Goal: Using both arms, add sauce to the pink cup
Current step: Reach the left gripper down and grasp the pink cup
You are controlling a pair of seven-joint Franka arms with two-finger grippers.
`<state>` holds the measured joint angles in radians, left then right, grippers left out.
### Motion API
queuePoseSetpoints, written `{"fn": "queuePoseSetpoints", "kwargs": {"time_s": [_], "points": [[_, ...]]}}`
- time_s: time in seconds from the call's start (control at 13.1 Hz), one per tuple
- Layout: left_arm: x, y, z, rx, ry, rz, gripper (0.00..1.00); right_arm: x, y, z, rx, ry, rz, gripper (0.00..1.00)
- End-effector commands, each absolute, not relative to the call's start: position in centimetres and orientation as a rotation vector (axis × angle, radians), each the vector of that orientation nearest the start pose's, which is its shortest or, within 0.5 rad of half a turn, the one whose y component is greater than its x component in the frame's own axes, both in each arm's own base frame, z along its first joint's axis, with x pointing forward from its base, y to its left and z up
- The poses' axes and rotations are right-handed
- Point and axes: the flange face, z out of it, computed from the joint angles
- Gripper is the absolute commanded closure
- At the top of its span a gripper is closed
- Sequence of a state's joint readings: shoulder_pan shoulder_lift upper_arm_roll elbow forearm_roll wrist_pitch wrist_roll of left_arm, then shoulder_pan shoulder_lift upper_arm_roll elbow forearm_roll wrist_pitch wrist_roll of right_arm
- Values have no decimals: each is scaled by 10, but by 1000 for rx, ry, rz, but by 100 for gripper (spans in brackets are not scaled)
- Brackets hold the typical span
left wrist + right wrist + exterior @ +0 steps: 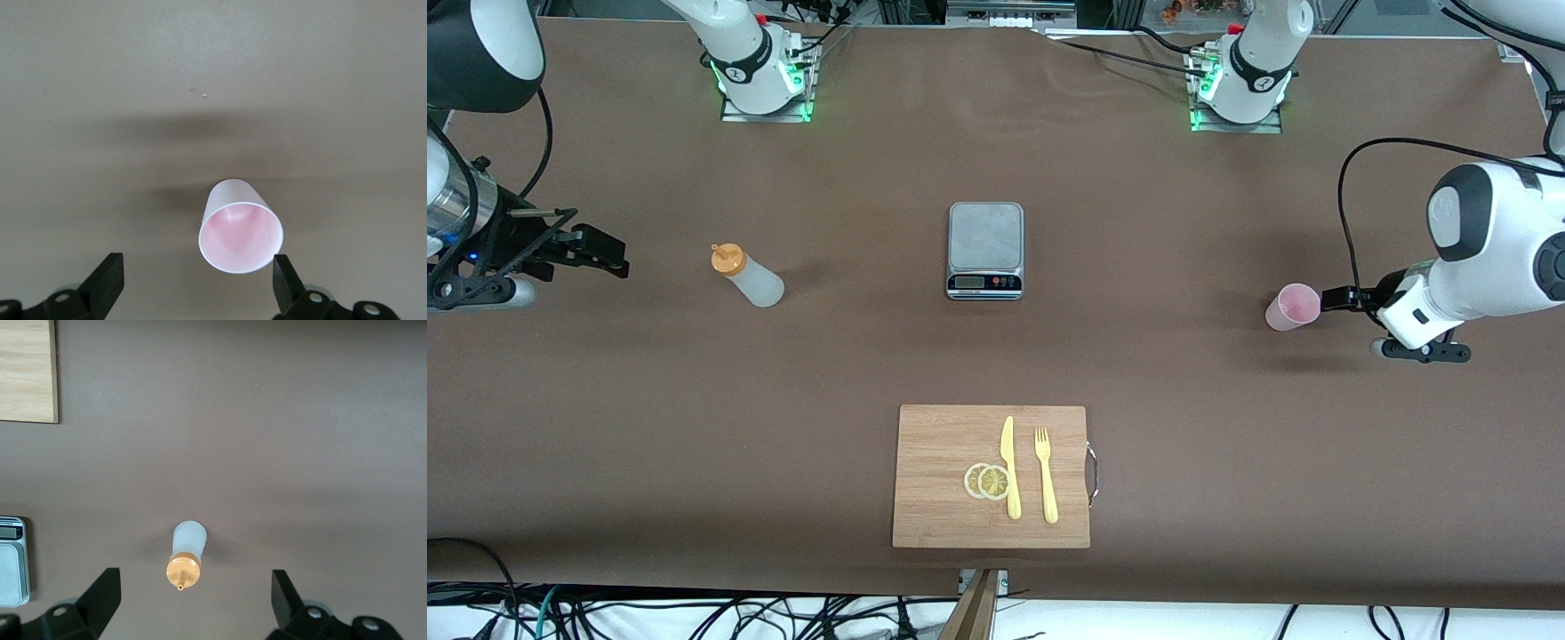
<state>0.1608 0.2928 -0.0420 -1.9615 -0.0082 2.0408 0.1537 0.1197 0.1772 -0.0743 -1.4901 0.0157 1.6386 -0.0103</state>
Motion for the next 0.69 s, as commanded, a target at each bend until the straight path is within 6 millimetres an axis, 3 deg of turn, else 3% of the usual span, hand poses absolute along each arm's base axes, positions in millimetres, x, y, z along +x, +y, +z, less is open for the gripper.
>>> {"fn": "queuePoseSetpoints", "kwargs": {"time_s": [0.0,0.23,0.61], "points": [[558,80,292,-3157,69,285,2,616,32,566,-3128,-90,40,0],[545,78,268,-3158,64,242,3,616,32,566,-3128,-90,40,0],[535,76,249,-3163,58,204,10,615,33,567,-3128,-92,40,0]]}}
